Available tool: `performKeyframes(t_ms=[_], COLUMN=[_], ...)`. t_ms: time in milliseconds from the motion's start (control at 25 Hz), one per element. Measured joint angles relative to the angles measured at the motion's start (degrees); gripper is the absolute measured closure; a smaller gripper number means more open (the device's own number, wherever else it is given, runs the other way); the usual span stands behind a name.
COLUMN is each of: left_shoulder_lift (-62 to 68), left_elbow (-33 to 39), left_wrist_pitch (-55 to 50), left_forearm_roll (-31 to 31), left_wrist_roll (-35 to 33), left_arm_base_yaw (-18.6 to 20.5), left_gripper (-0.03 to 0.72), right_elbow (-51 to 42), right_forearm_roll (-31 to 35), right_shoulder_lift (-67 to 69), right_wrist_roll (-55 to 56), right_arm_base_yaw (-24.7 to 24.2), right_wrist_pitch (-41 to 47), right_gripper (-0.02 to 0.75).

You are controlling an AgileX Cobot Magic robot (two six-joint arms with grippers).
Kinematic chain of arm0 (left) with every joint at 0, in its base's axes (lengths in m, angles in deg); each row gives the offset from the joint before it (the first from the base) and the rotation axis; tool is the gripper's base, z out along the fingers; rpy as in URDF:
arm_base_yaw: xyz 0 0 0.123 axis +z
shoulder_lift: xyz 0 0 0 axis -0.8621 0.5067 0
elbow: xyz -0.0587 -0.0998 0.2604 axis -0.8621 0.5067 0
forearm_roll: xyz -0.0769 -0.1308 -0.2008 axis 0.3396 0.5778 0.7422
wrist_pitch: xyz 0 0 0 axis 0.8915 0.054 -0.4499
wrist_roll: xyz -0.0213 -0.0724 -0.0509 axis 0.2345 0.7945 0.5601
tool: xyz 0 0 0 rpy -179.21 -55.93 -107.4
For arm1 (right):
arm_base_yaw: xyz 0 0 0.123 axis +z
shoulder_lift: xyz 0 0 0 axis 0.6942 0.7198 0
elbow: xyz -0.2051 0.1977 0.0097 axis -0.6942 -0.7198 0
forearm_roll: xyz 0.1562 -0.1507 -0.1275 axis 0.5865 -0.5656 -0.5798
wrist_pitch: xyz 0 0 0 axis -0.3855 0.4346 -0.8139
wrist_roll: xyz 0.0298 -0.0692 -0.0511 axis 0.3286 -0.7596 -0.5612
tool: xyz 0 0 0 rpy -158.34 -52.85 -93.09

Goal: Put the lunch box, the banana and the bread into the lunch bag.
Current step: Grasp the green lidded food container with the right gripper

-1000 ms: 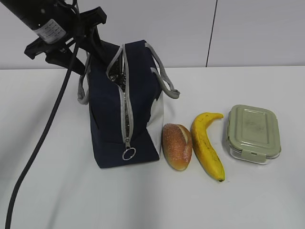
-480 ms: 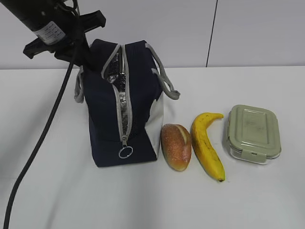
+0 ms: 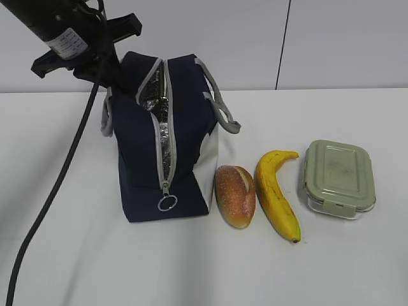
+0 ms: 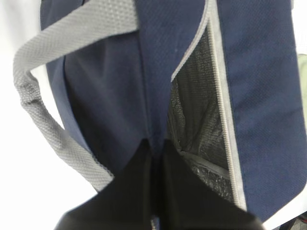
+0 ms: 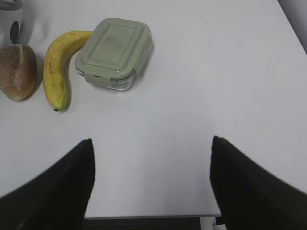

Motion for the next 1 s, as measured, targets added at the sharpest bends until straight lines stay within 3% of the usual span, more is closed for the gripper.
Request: performKeyframes(t_ms=[640,800,1000], left_shoulder_lift=[0.00,0.00,0.00], left_elbow=[0.00,0.00,0.00], left_wrist_pitch=[-0.18,-0.54,-0.96], left_forearm_roll=[0.08,0.08,0.02], left_wrist_roll=[0.00,0.00,0.00], left_arm_base_yaw=[0.00,0.00,0.00], left_gripper=[0.687,0.687,0.687], right_elbow=[0.10,0.32,2.53], right_forearm_roll=[0.00,-0.14,2.48], right_shoulder_lift=[1.22,12.75,26.90], right_wrist_roll=[0.10,2.40,4.55], right_arm_base_yaw=[0.00,0.30,1.54], right_wrist_pitch=[-0.10,-1.42,-9.67], right_gripper=[0.169,0.169,0.169])
